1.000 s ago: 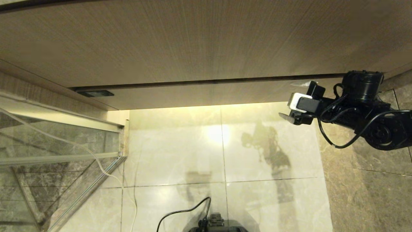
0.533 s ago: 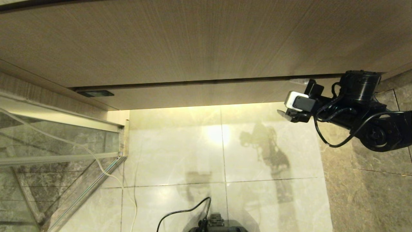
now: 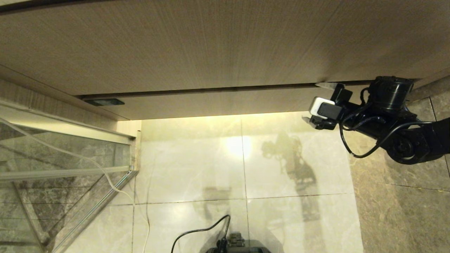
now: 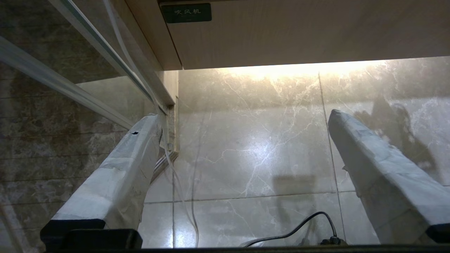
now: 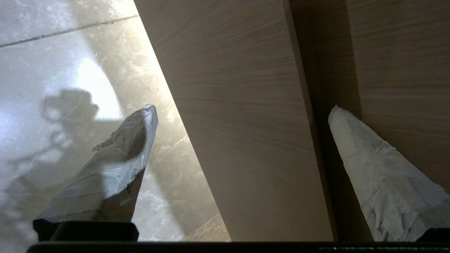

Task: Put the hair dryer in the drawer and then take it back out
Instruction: Pull open the drawer

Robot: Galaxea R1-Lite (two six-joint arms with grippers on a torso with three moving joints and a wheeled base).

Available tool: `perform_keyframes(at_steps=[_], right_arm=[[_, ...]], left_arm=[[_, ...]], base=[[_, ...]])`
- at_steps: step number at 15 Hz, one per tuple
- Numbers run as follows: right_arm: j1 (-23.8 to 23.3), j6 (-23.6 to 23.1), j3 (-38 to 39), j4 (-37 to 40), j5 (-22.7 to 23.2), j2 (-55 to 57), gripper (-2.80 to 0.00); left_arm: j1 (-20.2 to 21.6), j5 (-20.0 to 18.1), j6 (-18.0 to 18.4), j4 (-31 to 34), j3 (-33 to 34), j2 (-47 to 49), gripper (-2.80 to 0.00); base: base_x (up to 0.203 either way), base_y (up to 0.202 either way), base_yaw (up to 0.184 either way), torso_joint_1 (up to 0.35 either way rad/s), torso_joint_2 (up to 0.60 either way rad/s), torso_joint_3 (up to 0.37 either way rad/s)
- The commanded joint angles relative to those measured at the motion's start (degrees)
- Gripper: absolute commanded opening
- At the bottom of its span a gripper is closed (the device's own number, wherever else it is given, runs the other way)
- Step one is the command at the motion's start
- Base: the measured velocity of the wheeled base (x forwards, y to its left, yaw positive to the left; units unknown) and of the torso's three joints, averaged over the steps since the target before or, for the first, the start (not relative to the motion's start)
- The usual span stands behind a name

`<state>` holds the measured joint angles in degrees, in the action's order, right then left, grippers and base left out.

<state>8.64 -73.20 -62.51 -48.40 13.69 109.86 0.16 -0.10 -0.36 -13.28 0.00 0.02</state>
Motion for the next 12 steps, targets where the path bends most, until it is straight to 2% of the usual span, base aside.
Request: perform_keyframes(at_steps=[1,3,12], right_arm=[[-0.1,-0.4,-0.7,-0.5,0.0,1.3,0.0],[-0.1,-0.4,-0.8,-0.6,-1.2,1.5,0.0],[-0.5,-0.3,-1.5,-3.2,-1.3,3.0,0.0]], left_arm=[[0.0,0.0,0.0,-0.1,2.3,0.0,0.0],[0.0,0.0,0.0,-0.1,2.3,0.0,0.0],[0.0,0.0,-0.1,-0.1,2.3,0.0,0.0]], base=[[0.0,0.0,0.0,0.0,0.0,0.0],[0.0,0.0,0.0,0.0,0.0,0.0],[0.0,0.0,0.0,0.0,0.0,0.0]])
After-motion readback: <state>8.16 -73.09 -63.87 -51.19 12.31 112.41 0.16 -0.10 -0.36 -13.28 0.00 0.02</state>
